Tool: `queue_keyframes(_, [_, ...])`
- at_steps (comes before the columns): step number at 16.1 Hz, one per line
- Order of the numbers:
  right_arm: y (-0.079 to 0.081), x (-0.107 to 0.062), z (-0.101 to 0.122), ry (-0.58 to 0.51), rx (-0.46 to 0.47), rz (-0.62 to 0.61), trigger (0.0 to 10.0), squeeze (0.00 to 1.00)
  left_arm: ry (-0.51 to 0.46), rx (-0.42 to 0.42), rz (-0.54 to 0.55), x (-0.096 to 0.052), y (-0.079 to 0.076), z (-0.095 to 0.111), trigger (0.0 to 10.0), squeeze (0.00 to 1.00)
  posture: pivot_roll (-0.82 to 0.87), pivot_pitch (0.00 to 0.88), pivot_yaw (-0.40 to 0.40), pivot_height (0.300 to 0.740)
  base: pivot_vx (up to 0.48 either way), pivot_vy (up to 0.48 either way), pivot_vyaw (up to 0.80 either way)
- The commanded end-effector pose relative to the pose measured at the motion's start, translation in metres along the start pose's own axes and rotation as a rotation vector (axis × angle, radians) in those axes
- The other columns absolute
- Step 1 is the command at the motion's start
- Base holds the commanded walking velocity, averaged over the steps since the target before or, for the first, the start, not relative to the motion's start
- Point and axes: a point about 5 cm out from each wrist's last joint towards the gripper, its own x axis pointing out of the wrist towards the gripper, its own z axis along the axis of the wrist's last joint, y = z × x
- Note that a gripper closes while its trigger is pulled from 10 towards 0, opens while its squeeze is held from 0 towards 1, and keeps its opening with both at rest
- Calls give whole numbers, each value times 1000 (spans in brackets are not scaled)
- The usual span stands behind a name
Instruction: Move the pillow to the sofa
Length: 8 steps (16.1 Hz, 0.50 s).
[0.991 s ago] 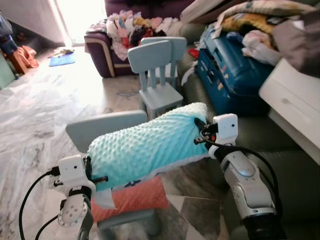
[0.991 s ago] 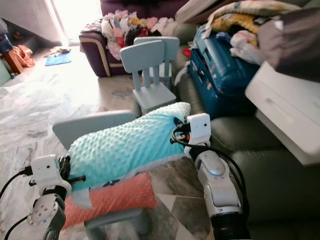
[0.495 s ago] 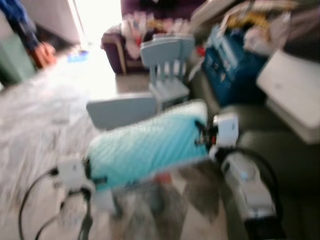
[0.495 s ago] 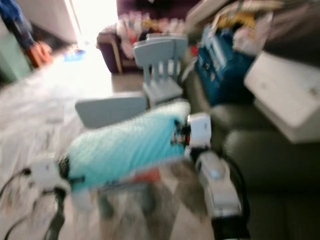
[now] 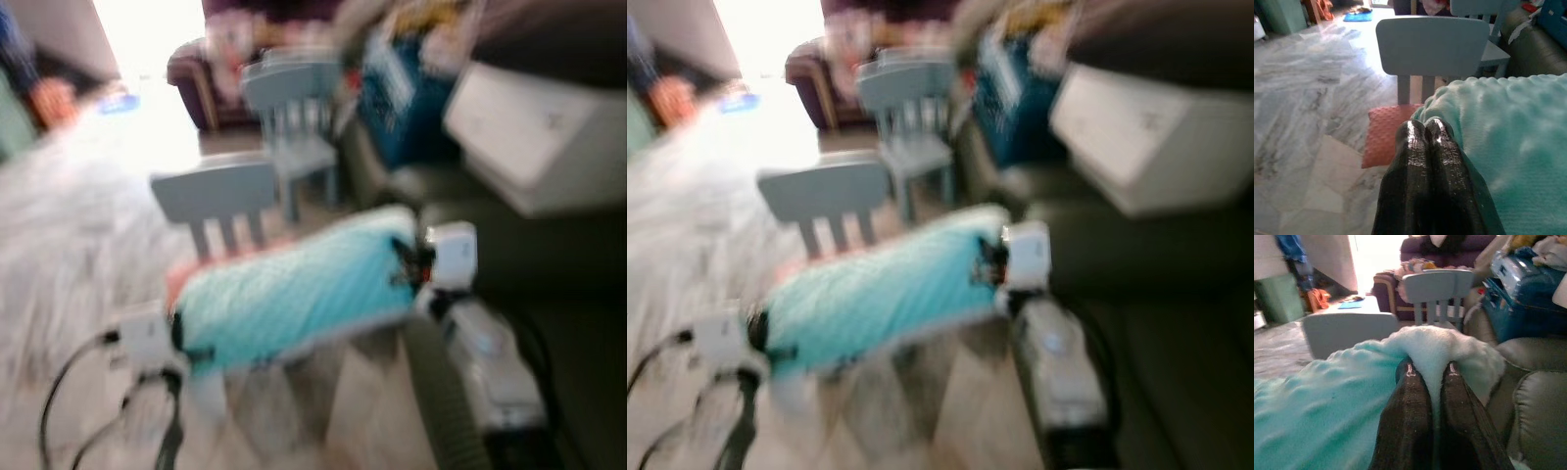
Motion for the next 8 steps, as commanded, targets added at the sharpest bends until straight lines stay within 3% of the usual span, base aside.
queue_keyframes(1, [0,3,9,-32,-10,9,10000,0,-9,-3,5,1,1,3,10000,0,-217,0,77,740,-375,0,0])
queue_keyframes(8, [-1,2,9,-26,-12,6,10000,0,-4,-5,-8,1,-2,3,10000,0,-226,0,78,740,-388,0,0])
